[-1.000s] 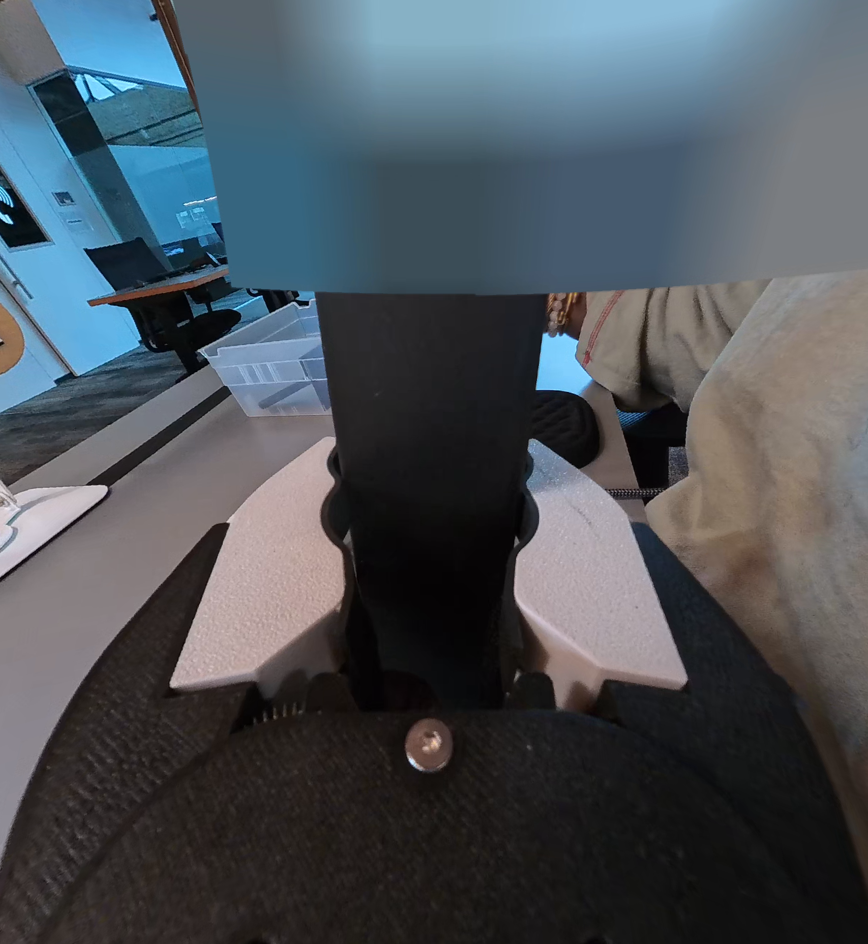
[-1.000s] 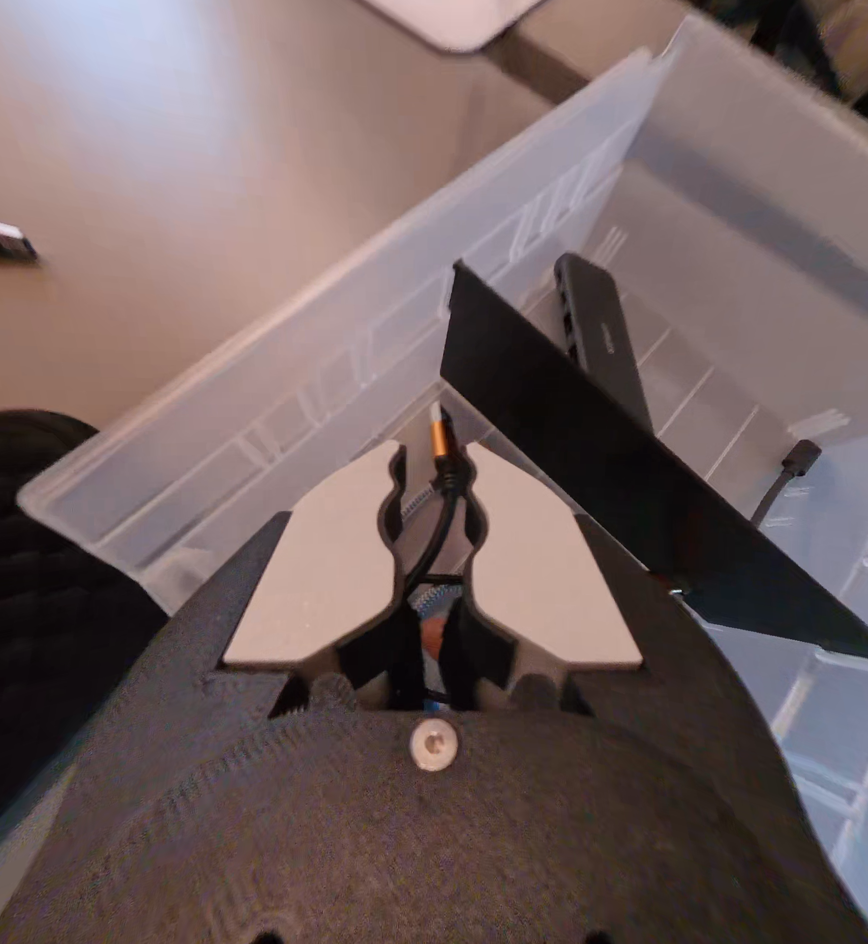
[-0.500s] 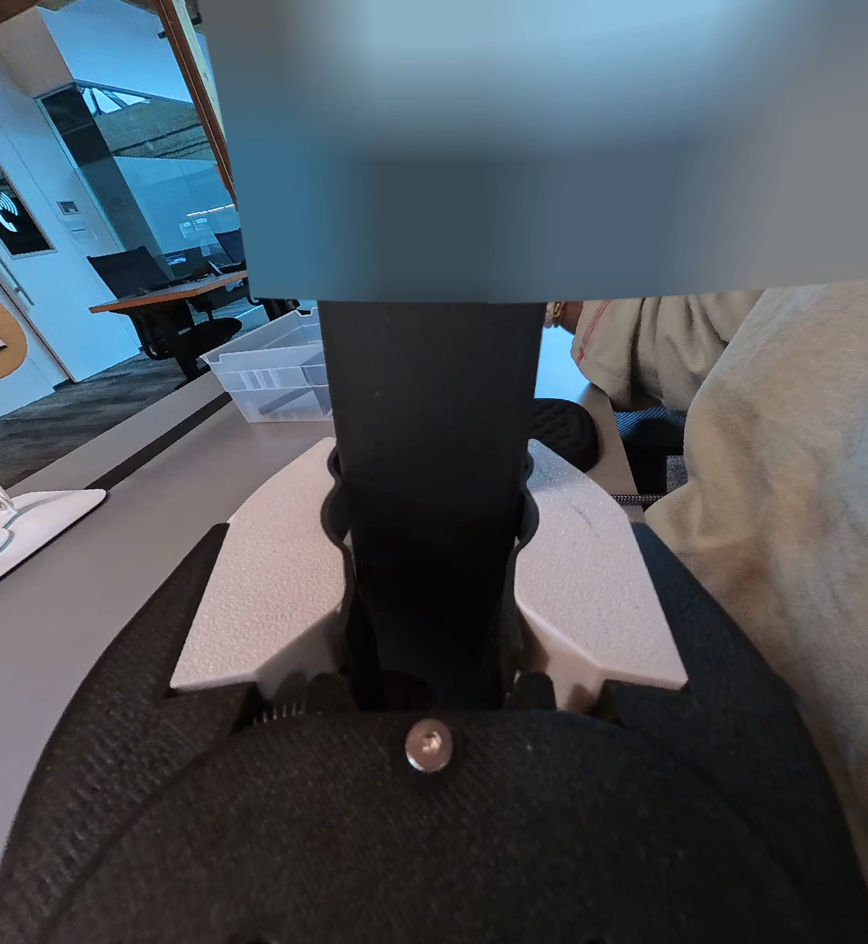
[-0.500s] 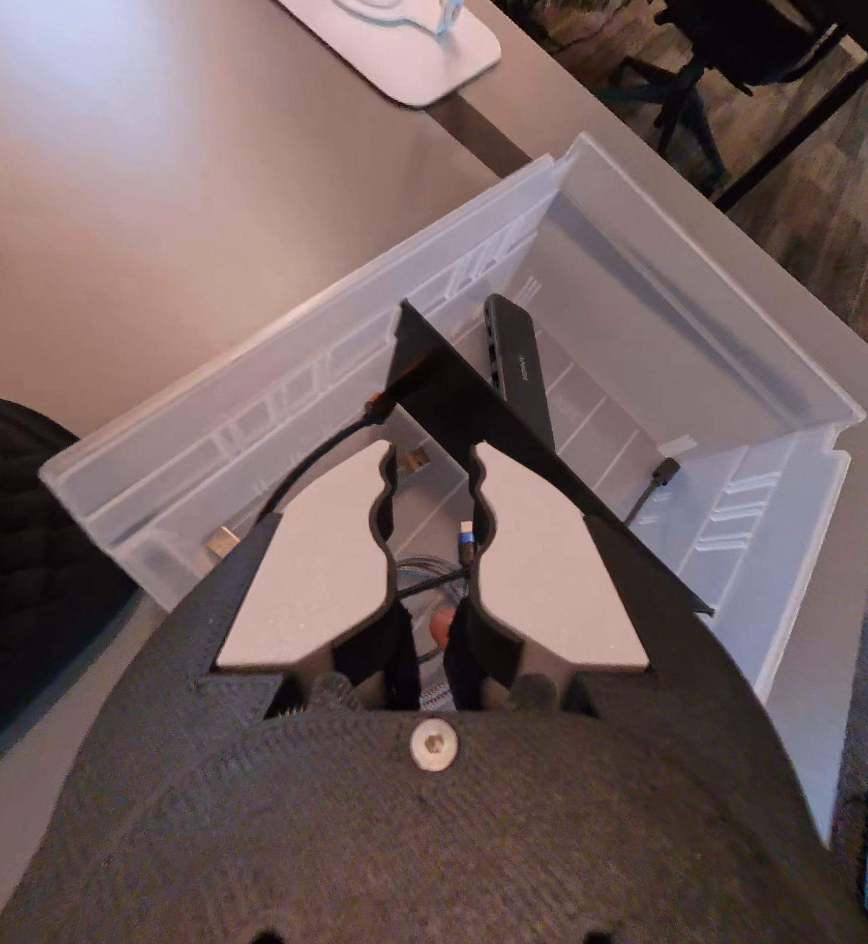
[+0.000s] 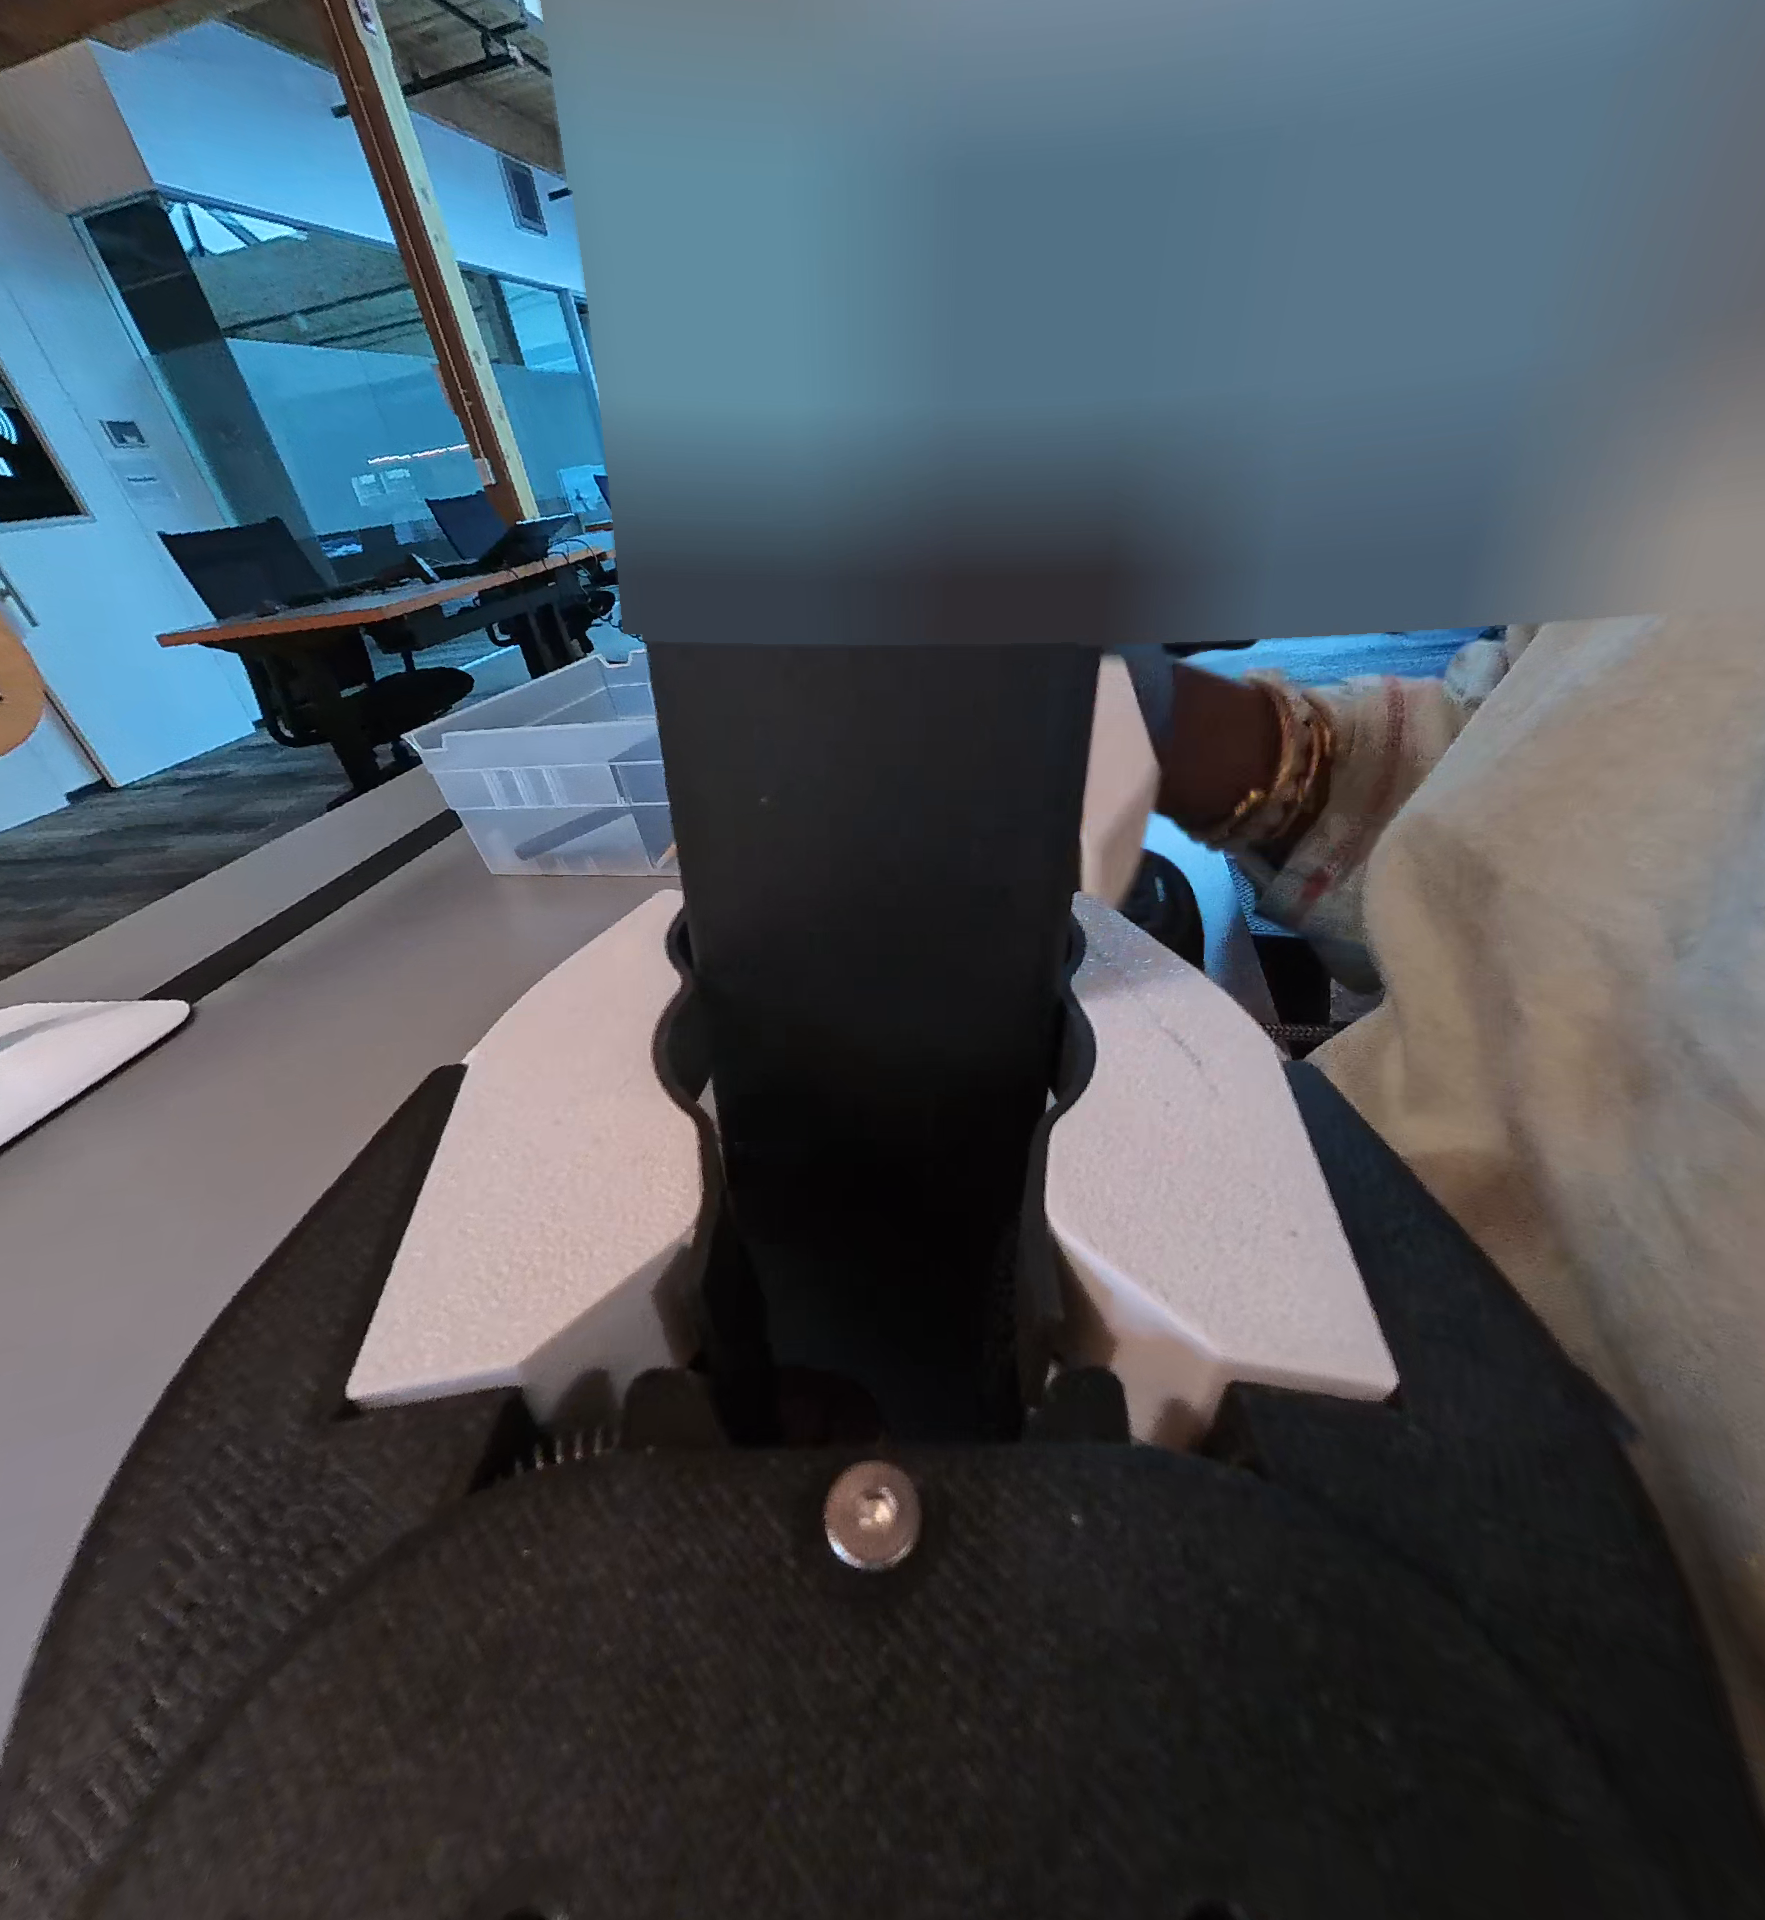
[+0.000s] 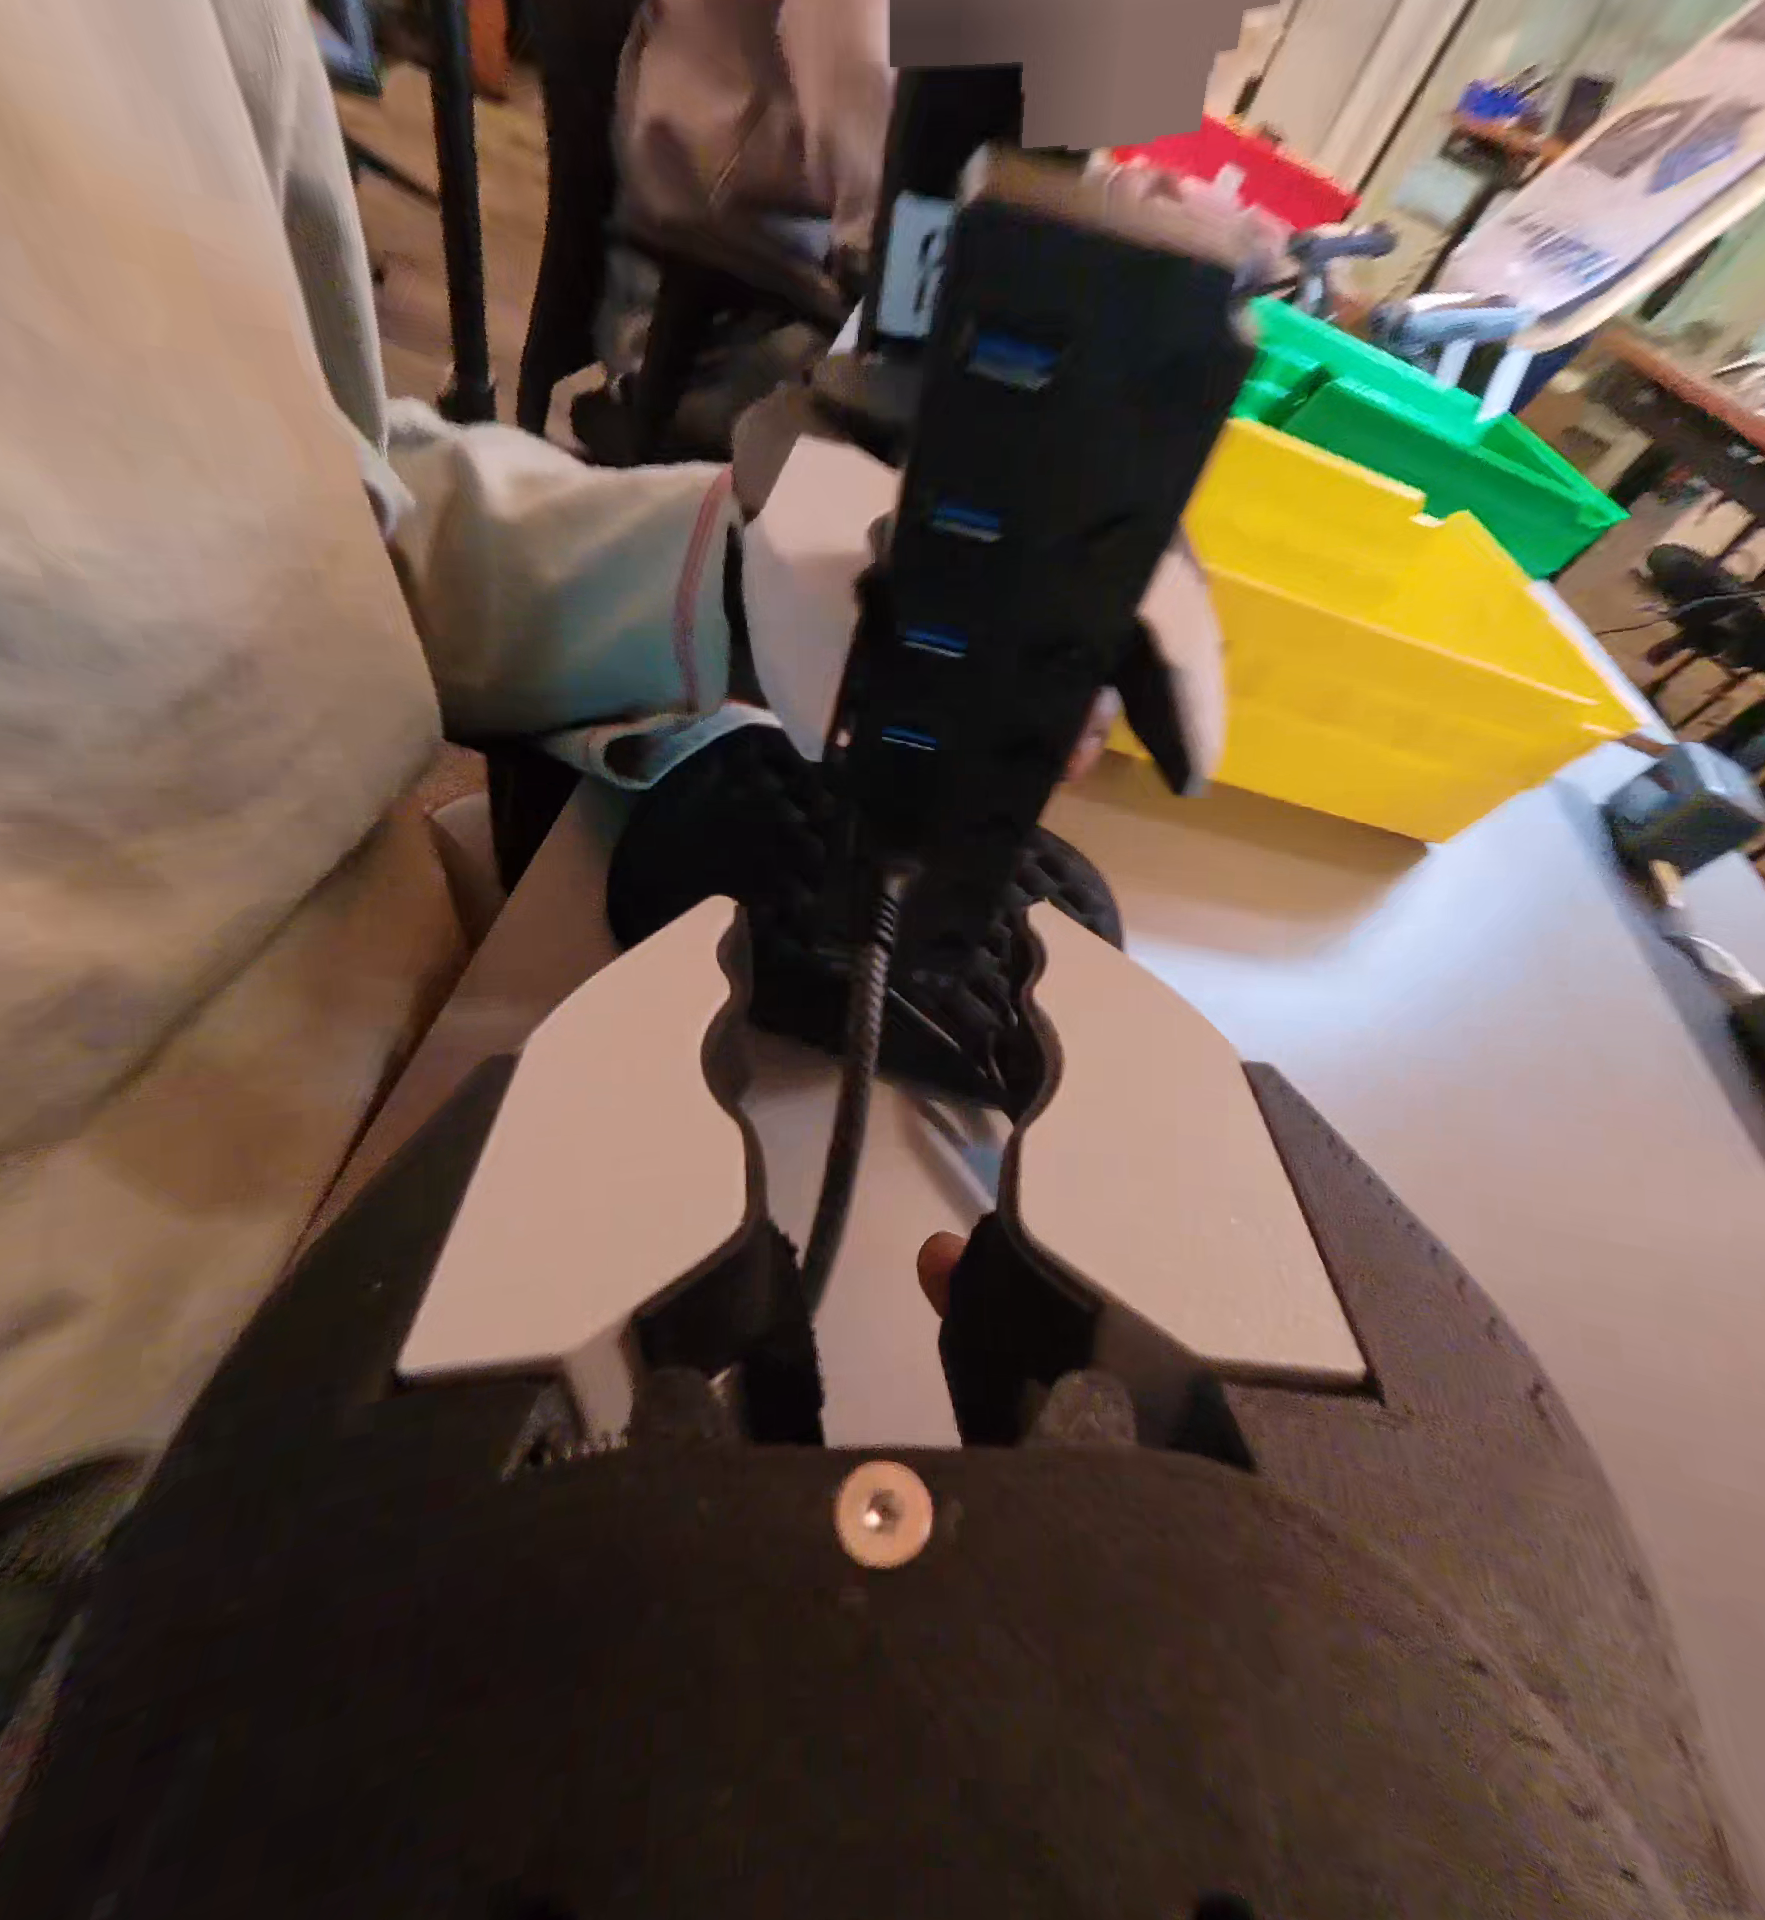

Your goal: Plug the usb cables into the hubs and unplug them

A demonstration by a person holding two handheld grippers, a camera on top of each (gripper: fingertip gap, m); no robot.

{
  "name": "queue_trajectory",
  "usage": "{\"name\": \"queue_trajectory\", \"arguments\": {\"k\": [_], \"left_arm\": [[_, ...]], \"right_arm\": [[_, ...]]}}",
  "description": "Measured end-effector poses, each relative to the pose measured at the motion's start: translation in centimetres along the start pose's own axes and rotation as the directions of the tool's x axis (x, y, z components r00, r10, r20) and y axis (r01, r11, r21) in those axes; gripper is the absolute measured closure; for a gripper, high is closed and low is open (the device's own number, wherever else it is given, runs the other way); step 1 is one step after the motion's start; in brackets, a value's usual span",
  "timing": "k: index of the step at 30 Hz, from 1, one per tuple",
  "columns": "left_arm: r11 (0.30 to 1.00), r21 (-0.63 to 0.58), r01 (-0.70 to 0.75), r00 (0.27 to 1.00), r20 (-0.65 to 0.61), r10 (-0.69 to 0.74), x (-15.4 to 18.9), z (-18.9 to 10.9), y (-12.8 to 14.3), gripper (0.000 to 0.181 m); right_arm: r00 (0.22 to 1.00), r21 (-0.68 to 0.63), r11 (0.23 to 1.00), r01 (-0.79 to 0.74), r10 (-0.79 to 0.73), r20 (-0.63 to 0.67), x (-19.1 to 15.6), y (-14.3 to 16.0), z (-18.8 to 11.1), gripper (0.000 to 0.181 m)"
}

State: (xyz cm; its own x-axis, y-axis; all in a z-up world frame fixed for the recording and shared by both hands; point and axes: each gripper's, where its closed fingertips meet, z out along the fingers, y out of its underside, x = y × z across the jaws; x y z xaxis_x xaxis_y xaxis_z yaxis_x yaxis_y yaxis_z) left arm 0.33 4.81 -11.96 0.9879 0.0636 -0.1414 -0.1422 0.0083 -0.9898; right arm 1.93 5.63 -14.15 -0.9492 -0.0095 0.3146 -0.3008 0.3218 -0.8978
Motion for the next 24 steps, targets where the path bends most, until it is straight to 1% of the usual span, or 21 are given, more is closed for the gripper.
{"name": "queue_trajectory", "arguments": {"k": [2, 4, 5, 6, 7, 8, 9, 10, 11, 13, 14, 17, 21, 22, 24], "left_arm": [[1.000, 0.000, 0.002, 1.000, -0.003, -0.002, 0.0, 0.0, 0.0, 0.117], [1.000, 0.001, 0.005, 1.000, -0.008, -0.005, 0.0, 0.0, 0.0, 0.117], [1.000, 0.004, 0.007, 1.000, -0.013, -0.007, 0.0, 0.0, 0.0, 0.117], [1.000, 0.000, 0.010, 1.000, -0.017, -0.010, -0.1, -0.1, 0.1, 0.118], [1.000, -0.023, 0.014, 0.999, -0.040, -0.015, 0.1, -0.2, 0.5, 0.114], [0.997, -0.078, 0.015, 0.998, -0.057, -0.019, 0.2, -0.2, 1.5, 0.103], [0.989, -0.147, 0.003, 0.998, -0.064, -0.013, 0.2, -0.2, 2.8, 0.096], [0.977, -0.210, -0.024, 0.997, -0.075, 0.008, 0.3, -0.2, 4.2, 0.095], [0.970, -0.237, -0.054, 0.995, -0.089, 0.034, 0.5, 0.0, 4.9, 0.097], [0.968, -0.217, -0.128, 0.986, -0.132, 0.100, 1.2, 0.2, 4.7, 0.116], [0.967, -0.211, -0.142, 0.985, -0.127, 0.117, 1.1, 0.2, 4.6, 0.116], [0.970, -0.214, -0.118, 0.988, -0.119, 0.094, 0.9, 0.1, 4.7, 0.117], [0.973, -0.211, -0.090, 0.989, -0.137, 0.062, 0.8, -0.1, 4.8, 0.117], [0.971, -0.220, -0.090, 0.988, -0.143, 0.059, 0.9, -0.1, 5.0, 0.117], [0.963, -0.248, -0.105, 0.986, -0.150, 0.069, 1.1, 0.3, 5.2, 0.117]], "right_arm": [[1.000, -0.028, 0.999, 0.014, -0.014, 0.027, -0.5, 0.7, 2.6, 0.141], [1.000, -0.012, 1.000, 0.004, -0.004, 0.015, -0.1, 0.8, 4.0, 0.159], [1.000, -0.012, 1.000, -0.003, 0.003, 0.020, -0.1, 0.9, 4.3, 0.163], [0.999, -0.004, 1.000, -0.011, 0.012, 0.031, -0.1, 0.9, 4.3, 0.164], [0.999, 0.009, 1.000, -0.020, 0.020, 0.044, -0.1, 0.8, 4.1, 0.164], [0.998, 0.014, 1.000, -0.026, 0.026, 0.056, -0.2, 0.8, 3.9, 0.164], [0.998, 0.019, 0.999, -0.029, 0.028, 0.063, -0.2, 0.9, 3.8, 0.165], [0.997, 0.028, 0.999, -0.032, 0.030, 0.072, -0.3, 0.9, 3.7, 0.165], [0.996, 0.037, 0.999, -0.036, 0.033, 0.083, -0.5, 1.0, 3.7, 0.165], [0.995, 0.048, 0.998, -0.036, 0.032, 0.095, -0.6, 0.9, 3.7, 0.165], [0.995, 0.047, 0.998, -0.031, 0.027, 0.091, -0.5, 0.8, 3.7, 0.165], [0.997, 0.040, 0.999, -0.034, 0.031, 0.069, -0.3, 0.9, 3.8, 0.165], [0.999, 0.009, 1.000, -0.025, 0.025, -0.021, -0.3, 1.0, 4.0, 0.165], [1.000, -0.005, 1.000, -0.016, 0.016, -0.022, -0.3, 1.1, 3.9, 0.165], [0.999, -0.032, 0.999, 0.013, -0.012, 0.034, -0.6, 1.5, 3.5, 0.165]]}}
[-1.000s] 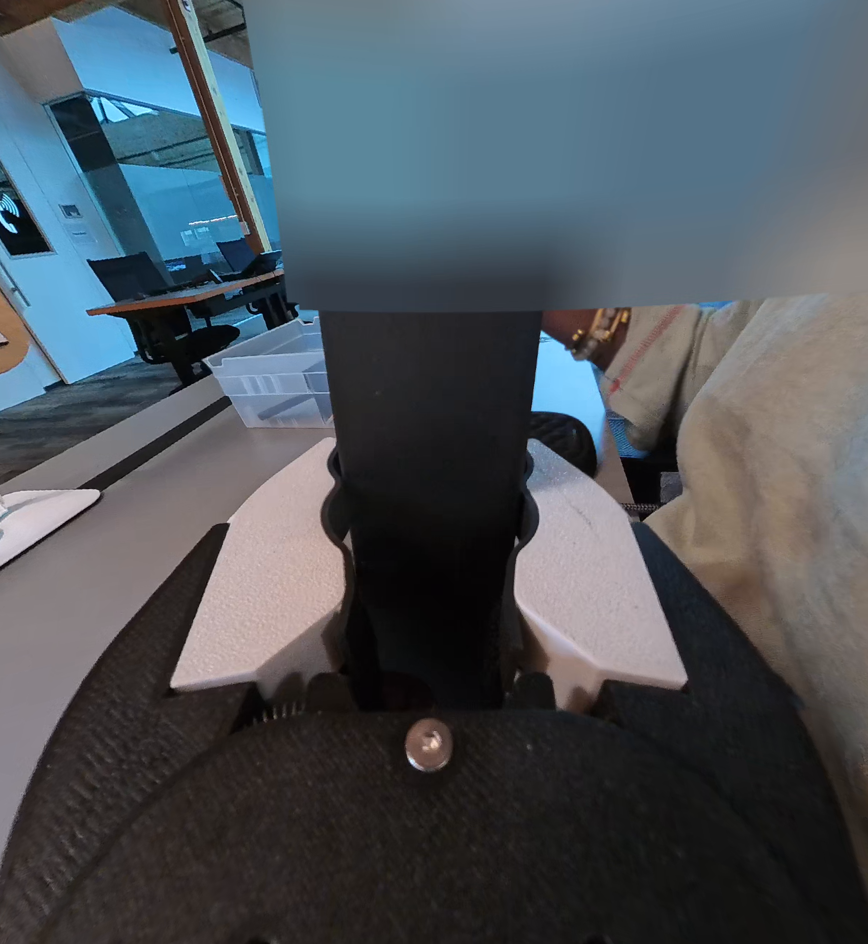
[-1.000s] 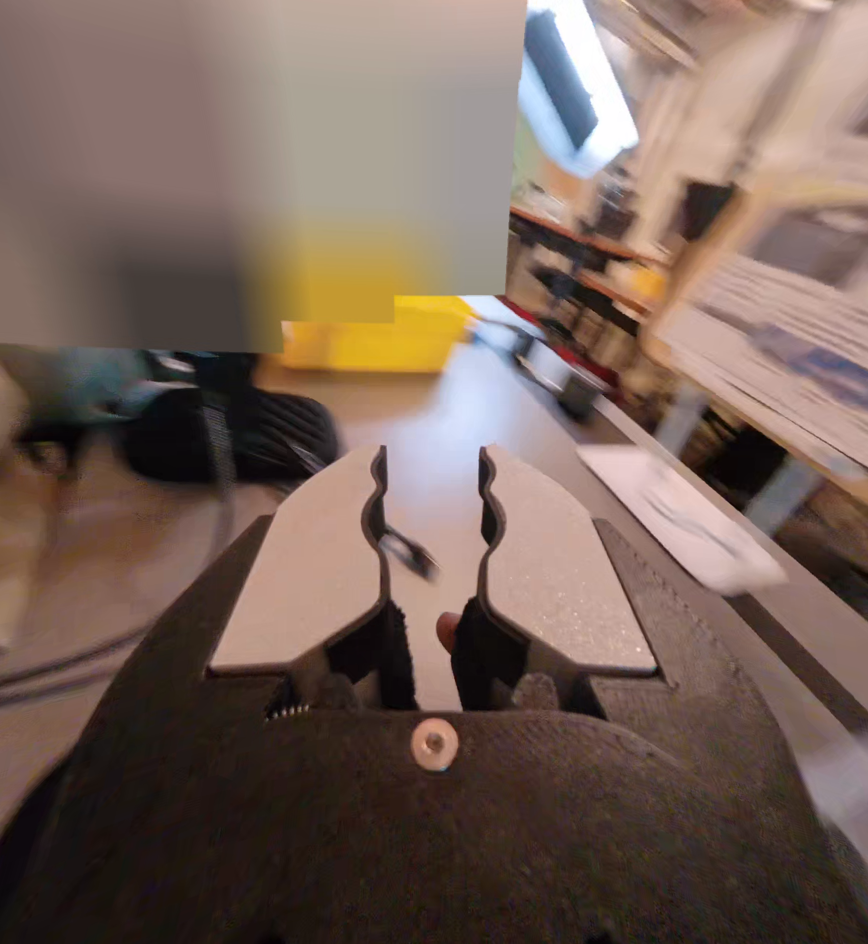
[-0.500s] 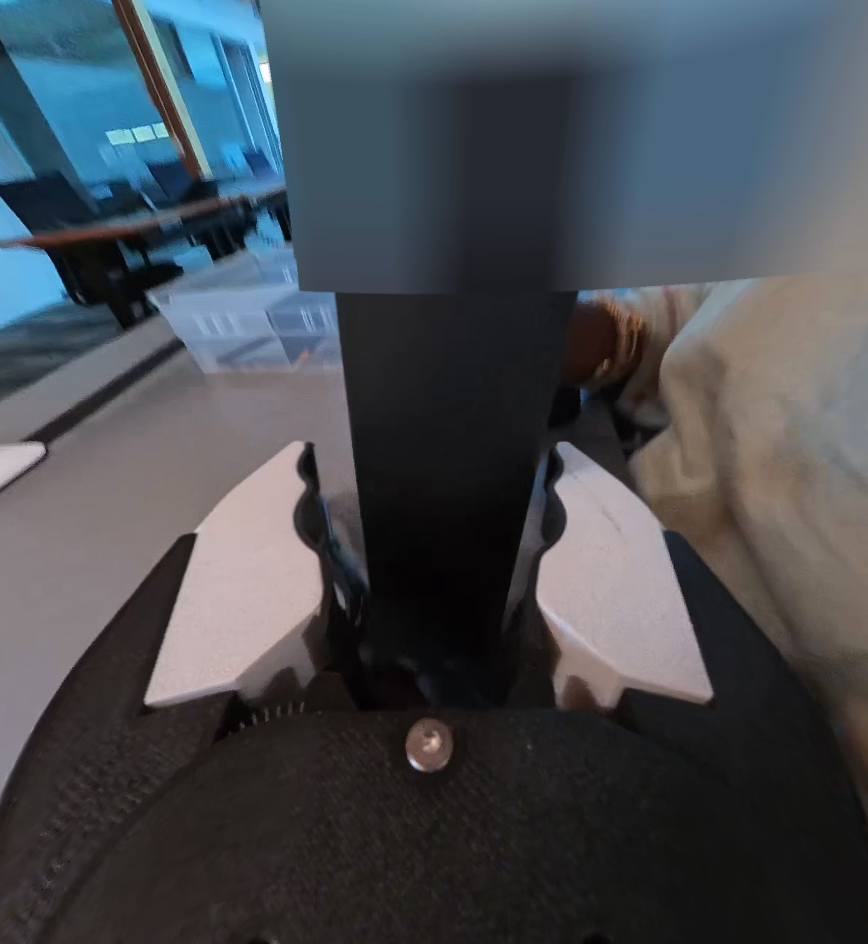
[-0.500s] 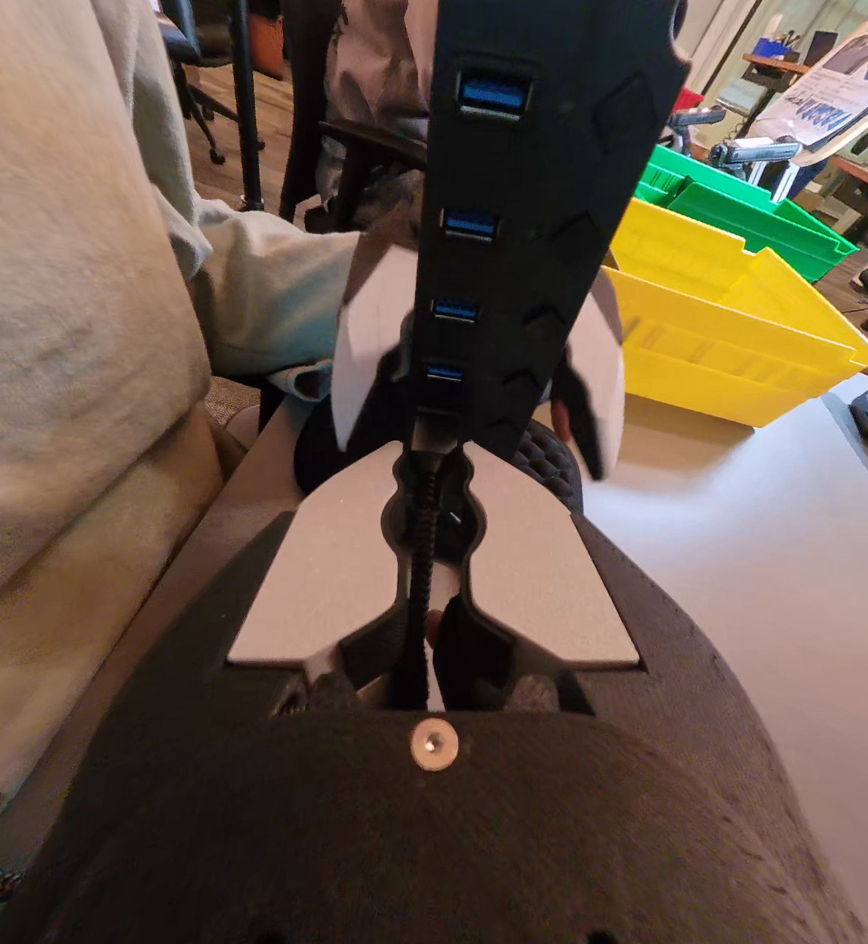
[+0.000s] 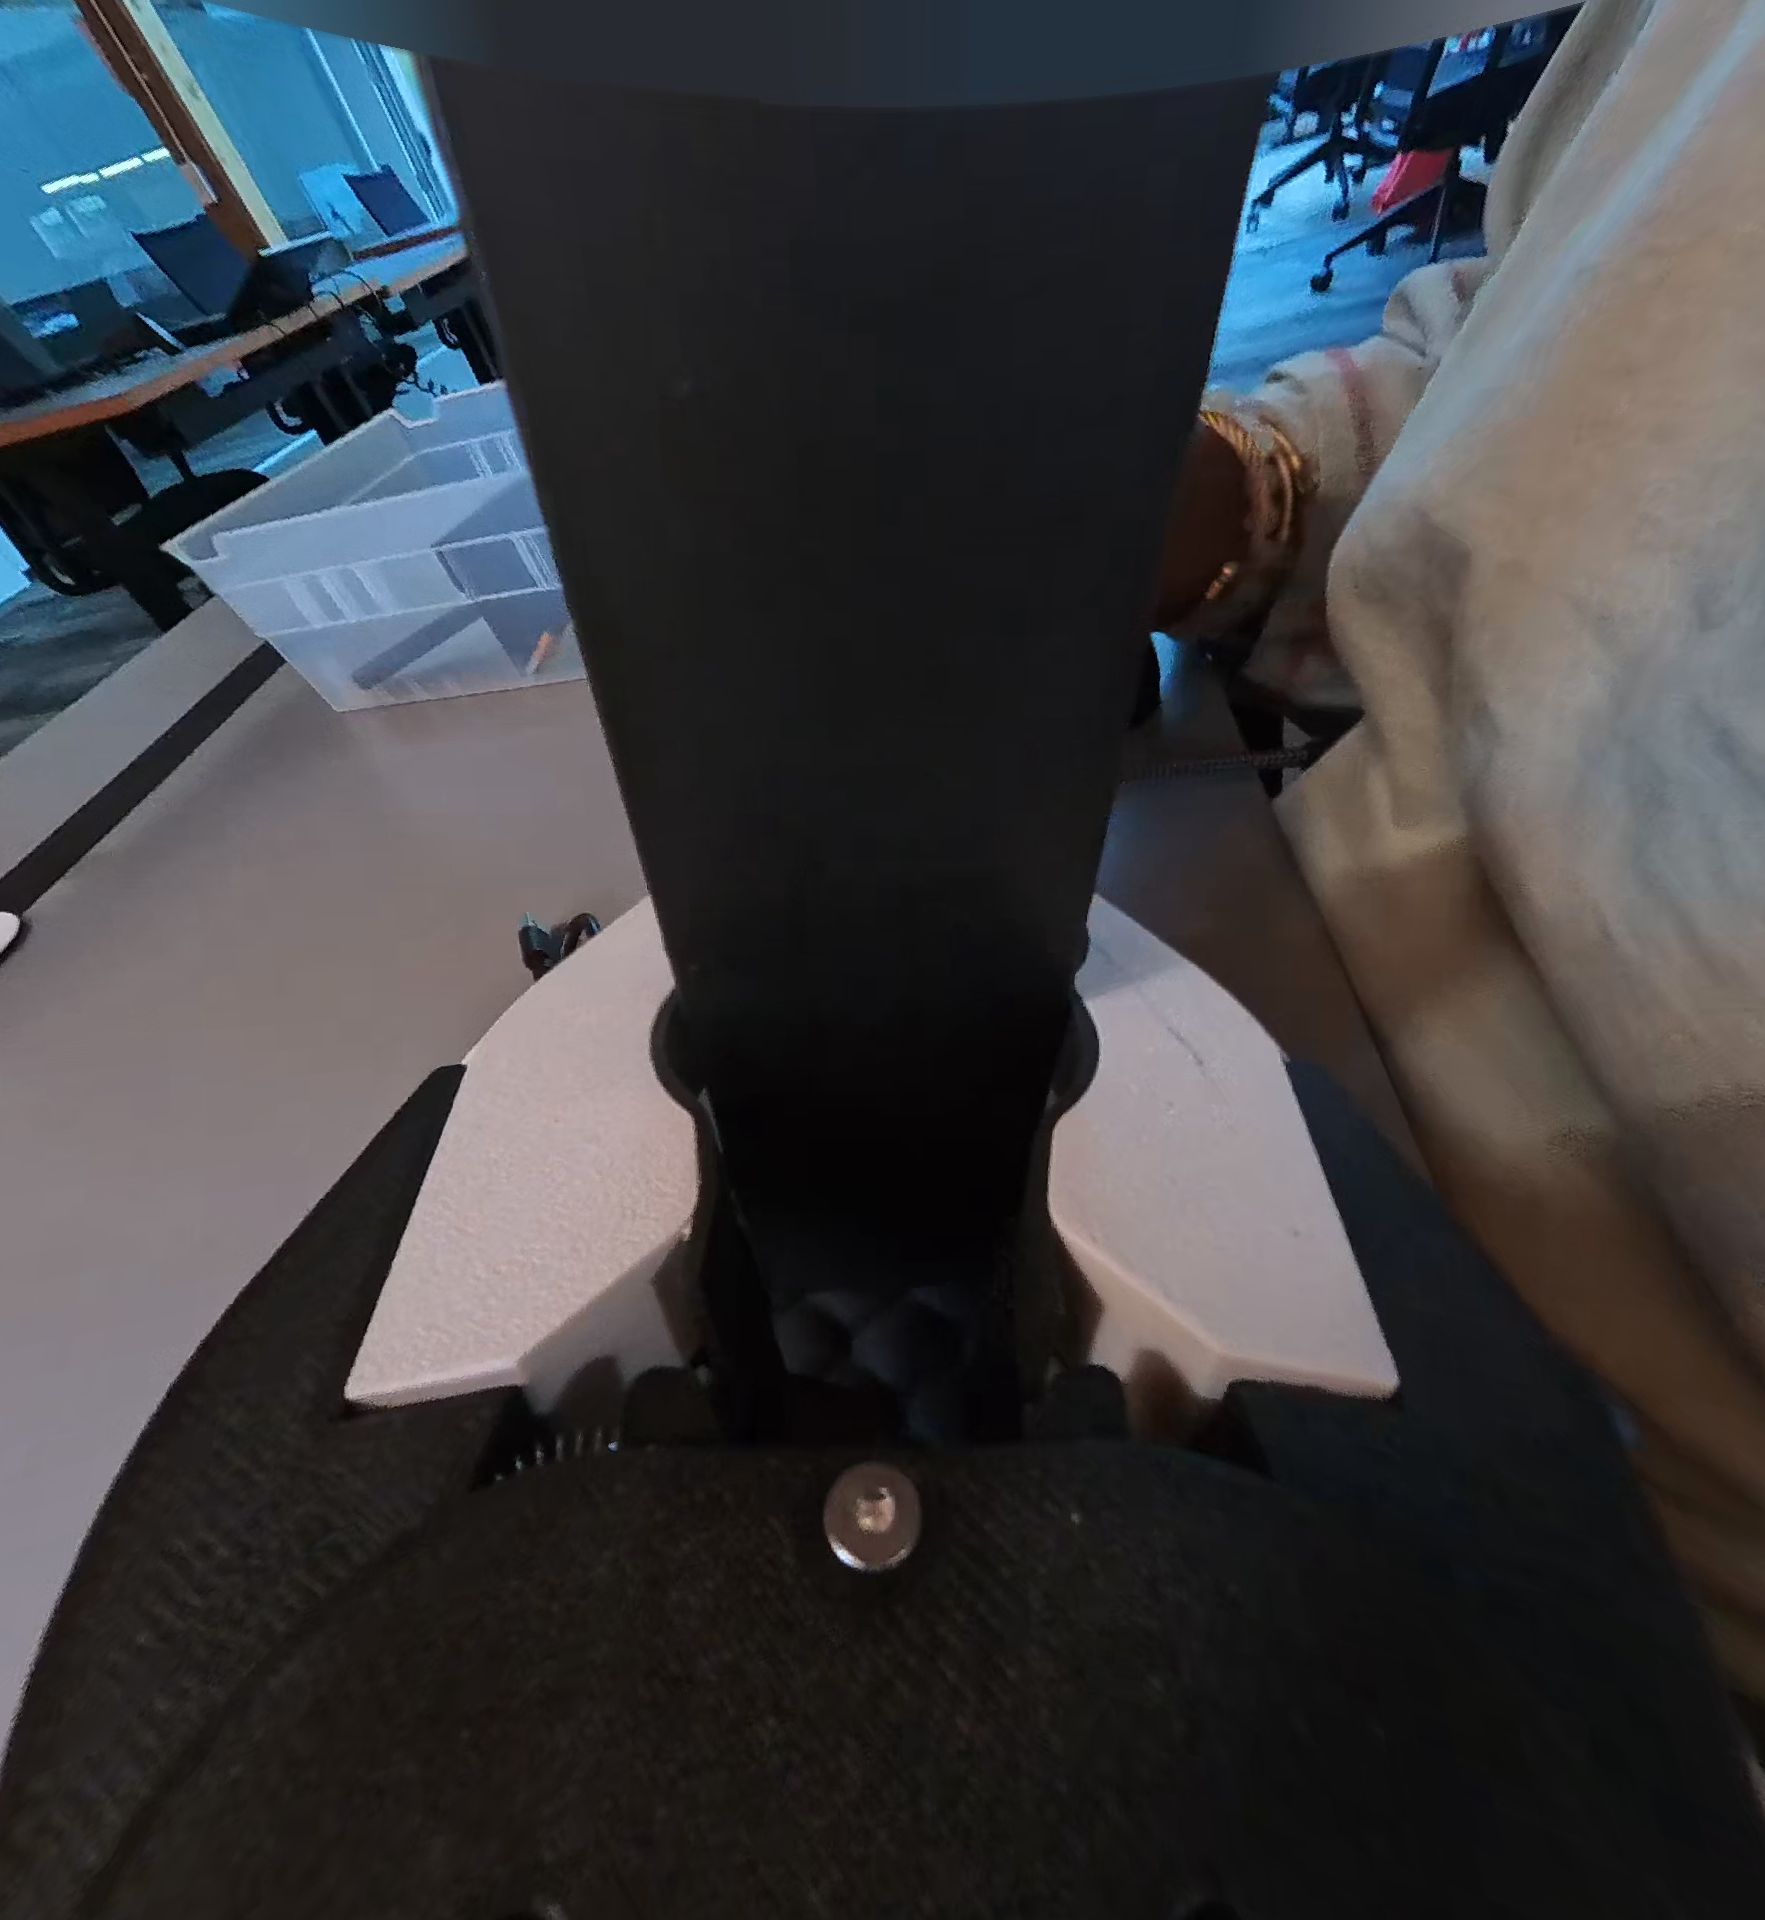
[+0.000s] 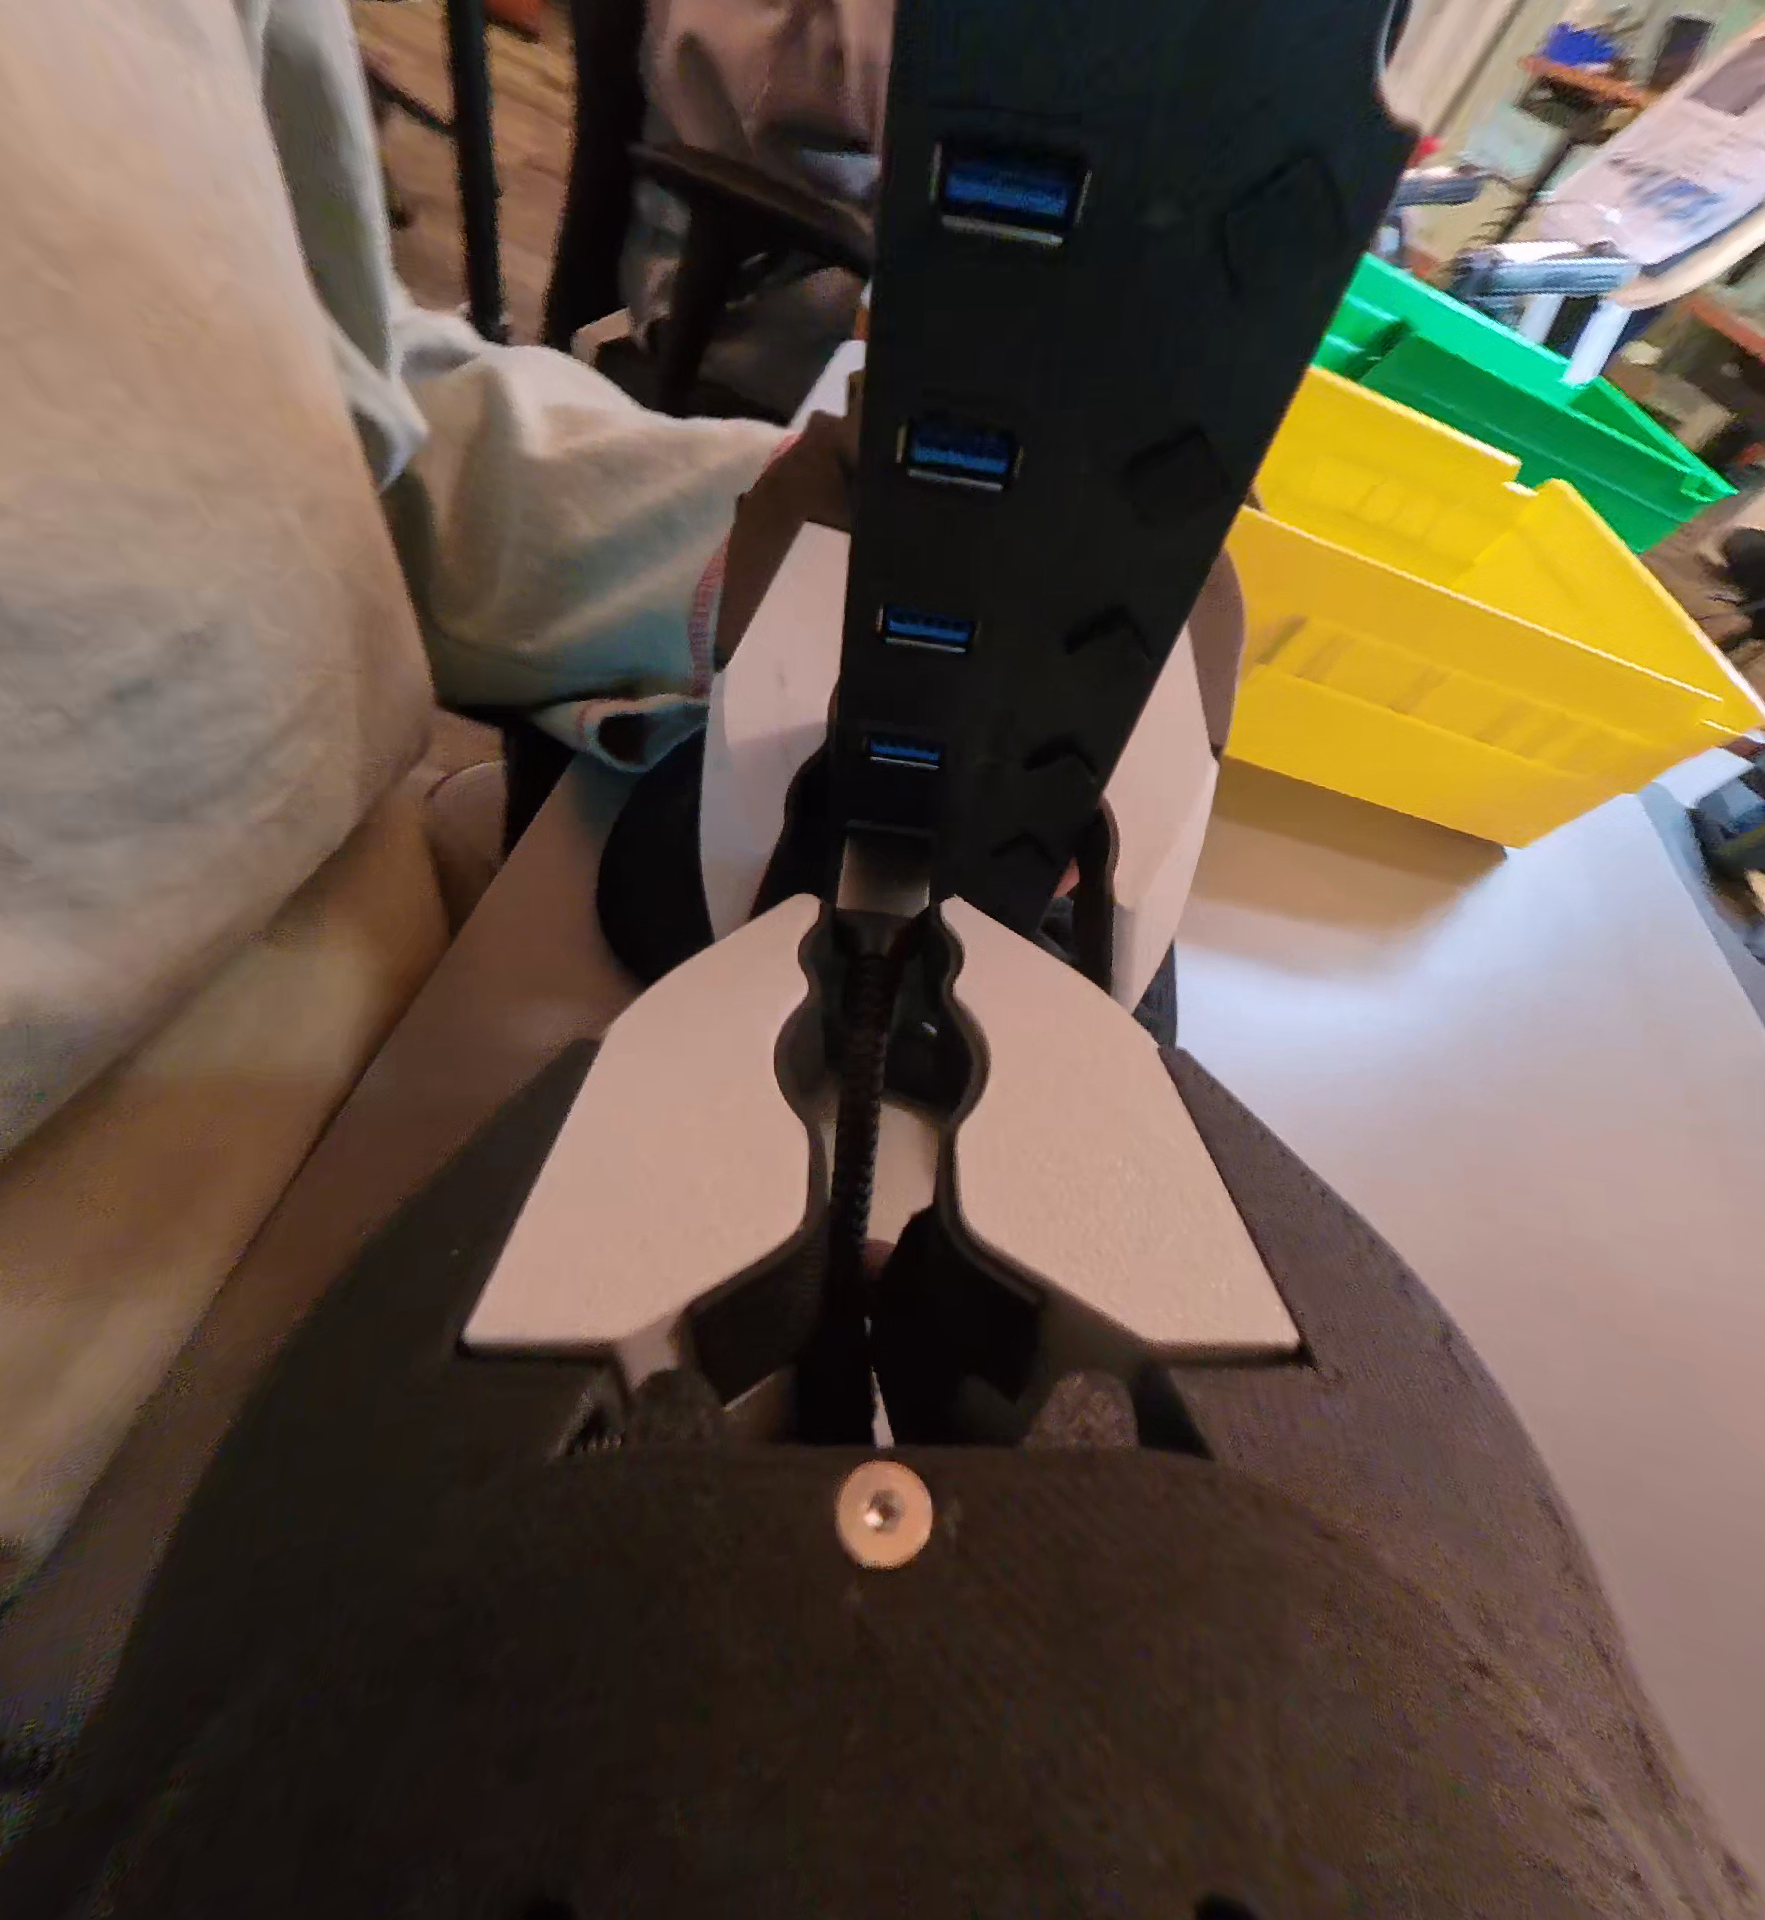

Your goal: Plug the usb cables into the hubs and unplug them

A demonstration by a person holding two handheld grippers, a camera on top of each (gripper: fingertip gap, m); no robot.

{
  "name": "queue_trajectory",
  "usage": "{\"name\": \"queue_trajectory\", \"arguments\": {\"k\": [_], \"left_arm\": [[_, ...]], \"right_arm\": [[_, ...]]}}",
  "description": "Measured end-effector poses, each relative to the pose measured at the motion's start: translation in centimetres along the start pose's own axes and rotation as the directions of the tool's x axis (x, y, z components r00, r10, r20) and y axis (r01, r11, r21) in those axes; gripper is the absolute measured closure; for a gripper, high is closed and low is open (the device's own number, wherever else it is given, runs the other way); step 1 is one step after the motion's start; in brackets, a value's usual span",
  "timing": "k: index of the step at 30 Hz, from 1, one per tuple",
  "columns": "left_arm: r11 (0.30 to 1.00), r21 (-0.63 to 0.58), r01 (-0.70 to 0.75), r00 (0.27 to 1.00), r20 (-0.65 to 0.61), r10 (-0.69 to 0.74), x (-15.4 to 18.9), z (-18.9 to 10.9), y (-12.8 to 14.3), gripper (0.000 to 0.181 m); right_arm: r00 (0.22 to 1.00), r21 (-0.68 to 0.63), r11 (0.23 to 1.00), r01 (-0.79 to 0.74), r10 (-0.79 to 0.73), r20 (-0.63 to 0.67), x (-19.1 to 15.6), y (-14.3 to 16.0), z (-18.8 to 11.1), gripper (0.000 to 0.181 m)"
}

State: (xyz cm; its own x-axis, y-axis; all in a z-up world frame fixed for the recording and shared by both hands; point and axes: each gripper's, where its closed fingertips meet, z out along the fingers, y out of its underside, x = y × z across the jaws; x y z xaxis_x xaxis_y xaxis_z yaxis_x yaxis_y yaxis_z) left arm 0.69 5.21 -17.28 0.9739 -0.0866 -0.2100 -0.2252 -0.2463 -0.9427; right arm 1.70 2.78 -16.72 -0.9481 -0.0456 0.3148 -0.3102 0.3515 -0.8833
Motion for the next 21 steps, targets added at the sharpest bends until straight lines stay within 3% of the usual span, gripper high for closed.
{"name": "queue_trajectory", "arguments": {"k": [5, 12, 16, 21], "left_arm": [[1.000, 0.000, -0.008, 1.000, -0.021, 0.008, 0.2, -0.1, 0.0, 0.117], [1.000, 0.017, 0.013, 1.000, -0.016, -0.013, 0.0, -0.2, 0.0, 0.117], [1.000, 0.010, 0.011, 1.000, -0.010, -0.011, -0.1, -0.1, 0.1, 0.117], [1.000, 0.016, -0.009, 1.000, -0.008, 0.009, 0.1, -0.2, 0.2, 0.117]], "right_arm": [[0.997, 0.045, 0.999, -0.015, 0.011, 0.083, 0.1, -0.1, 0.2, 0.165], [0.998, 0.131, 0.989, -0.065, 0.068, -0.015, 0.2, -0.9, 0.1, 0.159], [0.997, 0.121, 0.991, -0.059, 0.064, -0.043, 0.5, -0.9, 0.2, 0.165], [0.981, 0.077, 0.997, -0.020, 0.035, -0.193, 0.1, -0.7, 0.3, 0.165]]}}
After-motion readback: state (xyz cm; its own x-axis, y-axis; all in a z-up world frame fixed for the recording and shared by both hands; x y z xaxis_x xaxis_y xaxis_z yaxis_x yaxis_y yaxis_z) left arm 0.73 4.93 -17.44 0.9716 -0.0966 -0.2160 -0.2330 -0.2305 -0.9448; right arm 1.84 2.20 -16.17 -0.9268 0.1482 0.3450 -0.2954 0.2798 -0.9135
